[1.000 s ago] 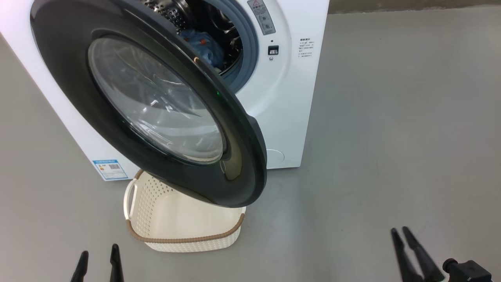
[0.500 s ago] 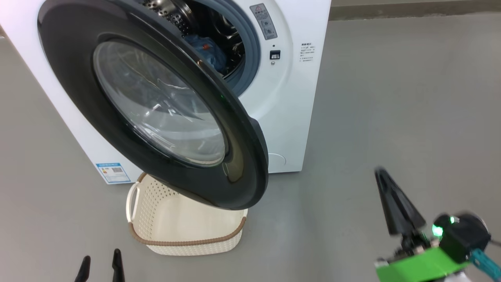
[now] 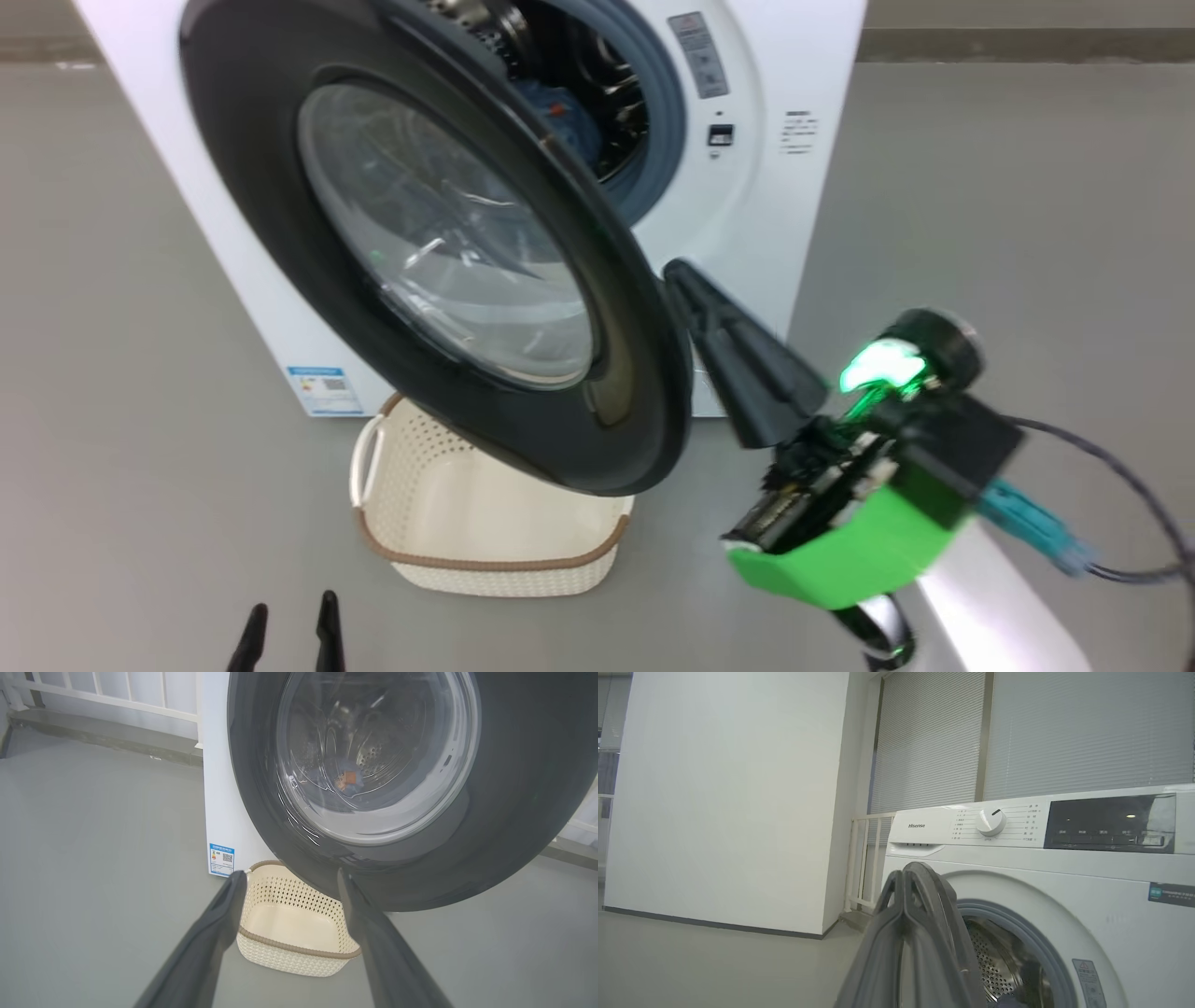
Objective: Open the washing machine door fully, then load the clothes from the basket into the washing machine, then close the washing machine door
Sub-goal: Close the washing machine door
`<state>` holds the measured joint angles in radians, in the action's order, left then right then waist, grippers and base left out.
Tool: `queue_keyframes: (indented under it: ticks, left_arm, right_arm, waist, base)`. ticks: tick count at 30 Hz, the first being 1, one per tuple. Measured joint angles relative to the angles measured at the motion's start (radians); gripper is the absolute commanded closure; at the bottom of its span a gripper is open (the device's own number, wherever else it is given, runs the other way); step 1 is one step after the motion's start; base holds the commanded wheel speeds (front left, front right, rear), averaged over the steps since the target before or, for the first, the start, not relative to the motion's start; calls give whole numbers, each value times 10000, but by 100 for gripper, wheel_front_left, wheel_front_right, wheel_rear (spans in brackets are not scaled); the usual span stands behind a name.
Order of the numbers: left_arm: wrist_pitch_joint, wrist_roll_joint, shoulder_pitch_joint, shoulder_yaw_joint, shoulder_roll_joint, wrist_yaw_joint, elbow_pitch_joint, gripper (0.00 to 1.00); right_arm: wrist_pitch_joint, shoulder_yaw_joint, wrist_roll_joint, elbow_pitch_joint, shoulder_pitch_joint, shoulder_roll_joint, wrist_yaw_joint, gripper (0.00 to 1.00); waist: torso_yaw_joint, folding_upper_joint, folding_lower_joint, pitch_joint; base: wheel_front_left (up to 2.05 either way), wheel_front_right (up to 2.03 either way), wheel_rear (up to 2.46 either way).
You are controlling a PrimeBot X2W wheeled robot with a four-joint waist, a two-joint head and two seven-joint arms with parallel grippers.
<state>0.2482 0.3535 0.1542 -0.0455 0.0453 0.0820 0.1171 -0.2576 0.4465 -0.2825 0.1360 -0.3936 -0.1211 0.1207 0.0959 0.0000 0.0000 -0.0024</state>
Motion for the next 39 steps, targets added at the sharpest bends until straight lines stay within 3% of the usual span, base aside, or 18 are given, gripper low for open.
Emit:
queue_keyframes:
  ticks: [7,15,39]
  left_arm:
    - [0,240,-219,-493,6,-159,-56,0]
    - [0,345,-398,-876,6,-339,-374,0]
    - [0,656,-1026,-1060,2,-642,-867,0]
  right_arm:
    - [2,577,-606,-2086,-12,211,0,100]
    - [2,506,-984,-3494,-205,336,0,100]
    - [2,-399,-988,-3948,-1149,-10,10,100]
  waist:
    - [622,0,0,152]
    - [877,0,0,603]
    - [1121,0,0,1995]
  base:
    - [0,0,0]
    - [0,0,0]
    - [0,0,0]
